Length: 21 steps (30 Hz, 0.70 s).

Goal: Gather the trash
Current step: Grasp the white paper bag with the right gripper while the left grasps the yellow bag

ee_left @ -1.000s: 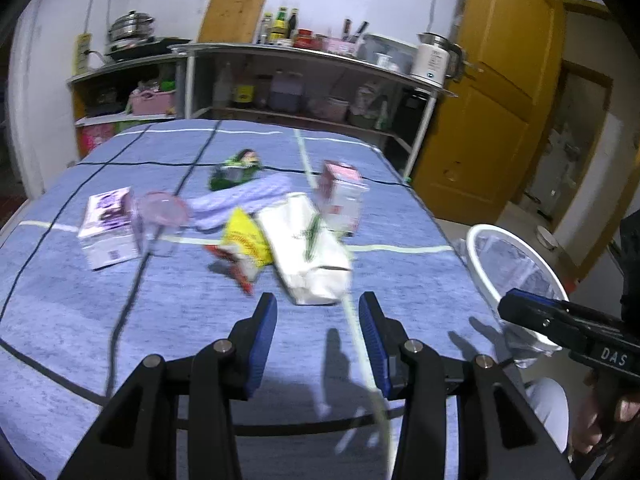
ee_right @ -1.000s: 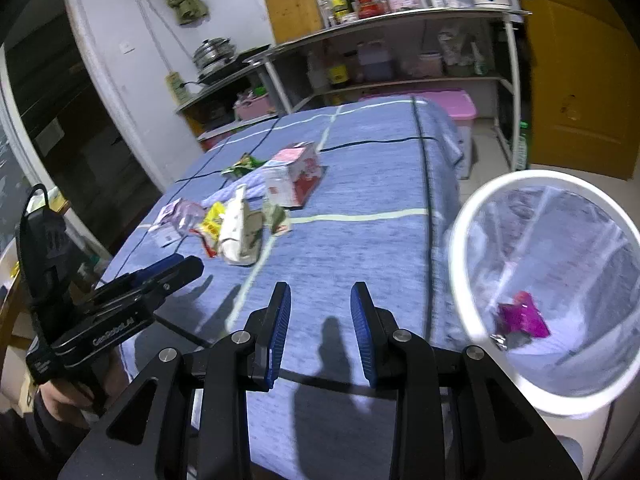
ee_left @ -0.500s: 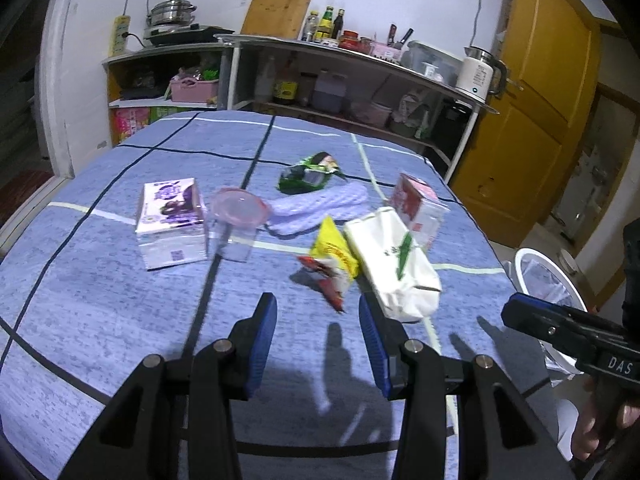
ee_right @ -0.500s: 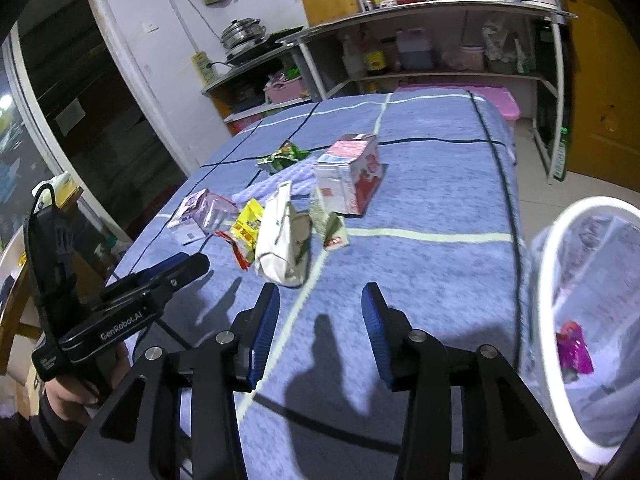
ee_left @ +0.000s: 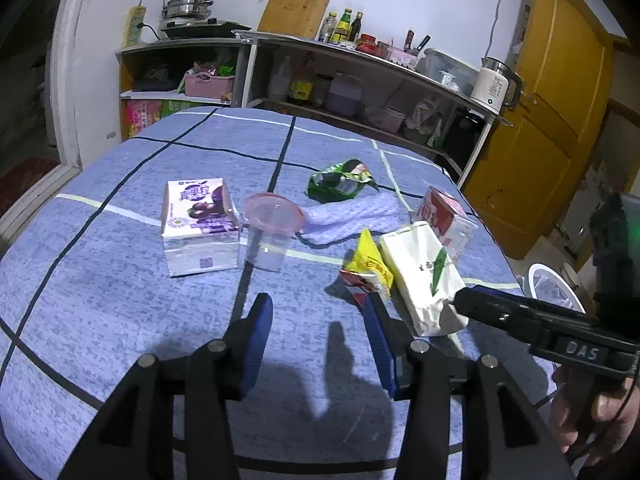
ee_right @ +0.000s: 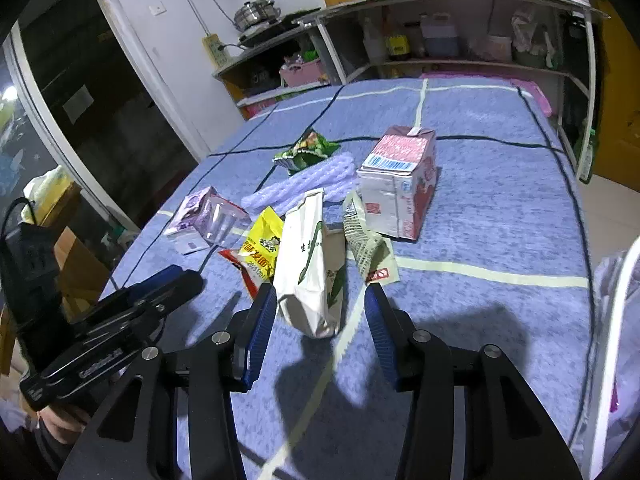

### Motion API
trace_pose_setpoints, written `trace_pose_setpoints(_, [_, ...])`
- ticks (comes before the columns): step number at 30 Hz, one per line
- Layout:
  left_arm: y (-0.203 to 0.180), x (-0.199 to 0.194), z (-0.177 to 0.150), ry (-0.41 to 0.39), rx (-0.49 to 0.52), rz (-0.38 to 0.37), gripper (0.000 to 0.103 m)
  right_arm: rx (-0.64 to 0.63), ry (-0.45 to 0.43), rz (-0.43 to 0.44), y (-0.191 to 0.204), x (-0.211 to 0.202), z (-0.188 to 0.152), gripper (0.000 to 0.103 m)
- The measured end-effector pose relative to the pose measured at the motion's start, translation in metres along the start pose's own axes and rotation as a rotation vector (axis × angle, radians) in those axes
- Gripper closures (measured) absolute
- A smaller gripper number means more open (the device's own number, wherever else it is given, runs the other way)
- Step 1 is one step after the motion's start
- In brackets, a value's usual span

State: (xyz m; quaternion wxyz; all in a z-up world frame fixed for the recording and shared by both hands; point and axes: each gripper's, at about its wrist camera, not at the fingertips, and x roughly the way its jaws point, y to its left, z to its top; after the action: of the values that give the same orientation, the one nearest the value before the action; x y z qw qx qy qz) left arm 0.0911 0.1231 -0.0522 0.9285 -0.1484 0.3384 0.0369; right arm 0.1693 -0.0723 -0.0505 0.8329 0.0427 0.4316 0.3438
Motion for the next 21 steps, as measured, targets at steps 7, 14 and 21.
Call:
trace_pose_setpoints(7, [0.003, 0.004, 0.005, -0.001, -0.007, -0.012, 0.053, 0.018, 0.035, 0.037, -0.003, 0.017, 0.004, 0.065])
trace_pose_setpoints(14, [-0.005, 0.011, 0.011, 0.003, -0.001, -0.048, 0.046, -0.022, 0.025, 0.046, 0.006, 0.015, 0.002, 0.081])
trace_pose_setpoints(21, [-0.011, 0.026, 0.013, 0.034, 0.001, -0.072, 0.046, -0.023, -0.006, 0.043, 0.003, -0.002, -0.002, 0.090])
